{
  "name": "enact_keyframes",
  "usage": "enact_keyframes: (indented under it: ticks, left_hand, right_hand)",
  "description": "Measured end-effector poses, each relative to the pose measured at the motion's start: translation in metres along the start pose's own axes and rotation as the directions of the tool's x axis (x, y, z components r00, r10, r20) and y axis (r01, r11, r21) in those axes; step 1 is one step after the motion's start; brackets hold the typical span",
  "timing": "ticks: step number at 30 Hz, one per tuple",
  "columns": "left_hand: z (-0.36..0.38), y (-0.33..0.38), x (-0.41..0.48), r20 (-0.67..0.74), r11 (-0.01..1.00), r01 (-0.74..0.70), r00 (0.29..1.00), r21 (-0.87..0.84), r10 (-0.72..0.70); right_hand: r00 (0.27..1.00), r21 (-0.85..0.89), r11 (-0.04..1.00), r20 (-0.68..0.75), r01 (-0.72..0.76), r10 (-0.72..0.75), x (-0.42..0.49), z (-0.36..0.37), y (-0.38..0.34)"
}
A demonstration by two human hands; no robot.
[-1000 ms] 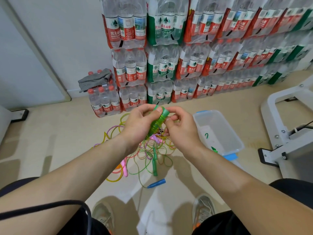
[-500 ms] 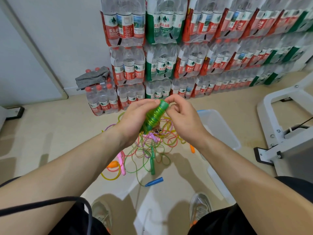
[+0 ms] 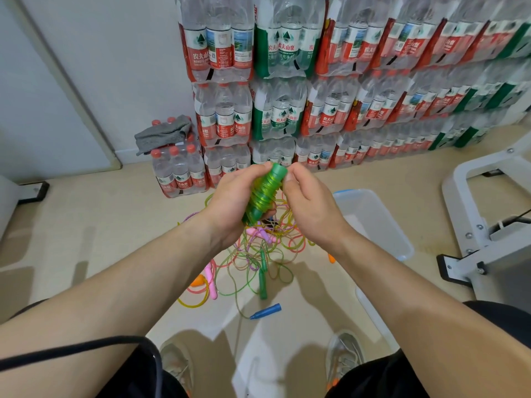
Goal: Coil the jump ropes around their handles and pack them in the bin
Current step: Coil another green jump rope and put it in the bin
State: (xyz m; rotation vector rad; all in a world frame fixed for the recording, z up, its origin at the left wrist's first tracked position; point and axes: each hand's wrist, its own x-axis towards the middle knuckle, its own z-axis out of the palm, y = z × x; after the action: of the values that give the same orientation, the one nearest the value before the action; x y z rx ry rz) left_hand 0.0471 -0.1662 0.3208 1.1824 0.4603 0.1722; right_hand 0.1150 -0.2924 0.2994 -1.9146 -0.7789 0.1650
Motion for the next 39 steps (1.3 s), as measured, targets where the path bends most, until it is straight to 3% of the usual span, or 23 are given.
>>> enact_keyframes:
  ticks: [11,24,32,39]
  left_hand:
    - [-0.005,-0.008,0.002,-0.114,0.996,0.092,0.989,0.013,-0.09]
    - [0.003,-0.009,0.002,-0.207,0.99,0.113,0.974,0.085,-0.093]
    - [0.003,-0.01,-0.003,-0.256,0.989,0.095,0.965,0.117,-0.062]
    - [0.0,-0.01,-0.003,-0.207,0.98,0.082,0.977,0.181,-0.044]
  right_hand:
    - [0.986,-0.288,0.954,0.162,0.078,-0.031,0.005,-0.005,0.004]
    - [0.997,-0.323,0.946,0.075,0.017,0.008,-0.011,0.019,0.012]
    - [0.98,-0.355,0.933,0.198,0.055,0.017,-0.016,0.017,0.01]
    - [0.95,-0.455,0.888,0.302,0.071,0.079,-0.012,0.004,0.002]
